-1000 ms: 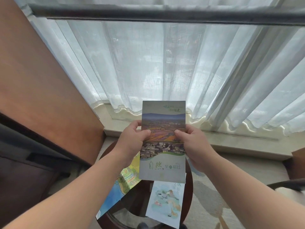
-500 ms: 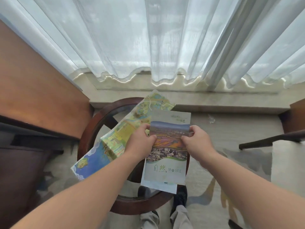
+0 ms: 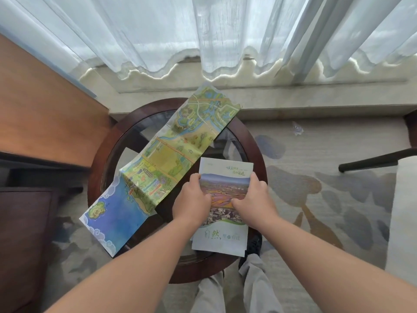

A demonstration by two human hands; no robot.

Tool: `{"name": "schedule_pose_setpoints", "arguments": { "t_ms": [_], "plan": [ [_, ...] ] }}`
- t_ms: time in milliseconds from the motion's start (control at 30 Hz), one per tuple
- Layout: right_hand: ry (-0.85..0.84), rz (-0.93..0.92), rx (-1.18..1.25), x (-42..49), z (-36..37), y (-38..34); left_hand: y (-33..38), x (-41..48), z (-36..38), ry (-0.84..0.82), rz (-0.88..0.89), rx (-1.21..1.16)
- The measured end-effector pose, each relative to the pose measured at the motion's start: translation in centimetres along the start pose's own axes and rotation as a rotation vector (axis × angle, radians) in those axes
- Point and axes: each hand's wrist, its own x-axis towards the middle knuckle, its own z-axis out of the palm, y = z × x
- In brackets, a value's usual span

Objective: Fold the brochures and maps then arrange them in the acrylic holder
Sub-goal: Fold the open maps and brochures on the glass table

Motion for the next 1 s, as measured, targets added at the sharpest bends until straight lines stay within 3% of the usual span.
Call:
{"name": "schedule_pose_setpoints", "arguments": {
  "t_ms": [167,300,433,500,600,1000],
  "plan": [
    [0.055,-0.058,-0.11,1.0,0.8,0.3,0.1,0.5,0.4,0.047,0.027,0.051],
    [0.12,-0.215,-0.314,1.0,0.5,0.9,-0.1,0.6,0.4,0.056,0.032,0.117],
    [0.105,-0.4,-0.635,1.7,0.0,1.5,0.3,0.5,1.5,0.179,0.292,0.309],
    [0.071,-0.442,-0.729,2.1,-0.2,1.7,0.9,0.7,2.6,0.13,0.42,0.364],
    [0.049,-0.443,-0.738,2.5,0.0,1.9,1.3,1.0,4.7,0.009,0.469,0.469],
    [0.04,-0.369,-0.767,2.0,0.2,1.6,-5.0,-4.7,7.1,-0.071,0.612,0.636]
  ]
}}
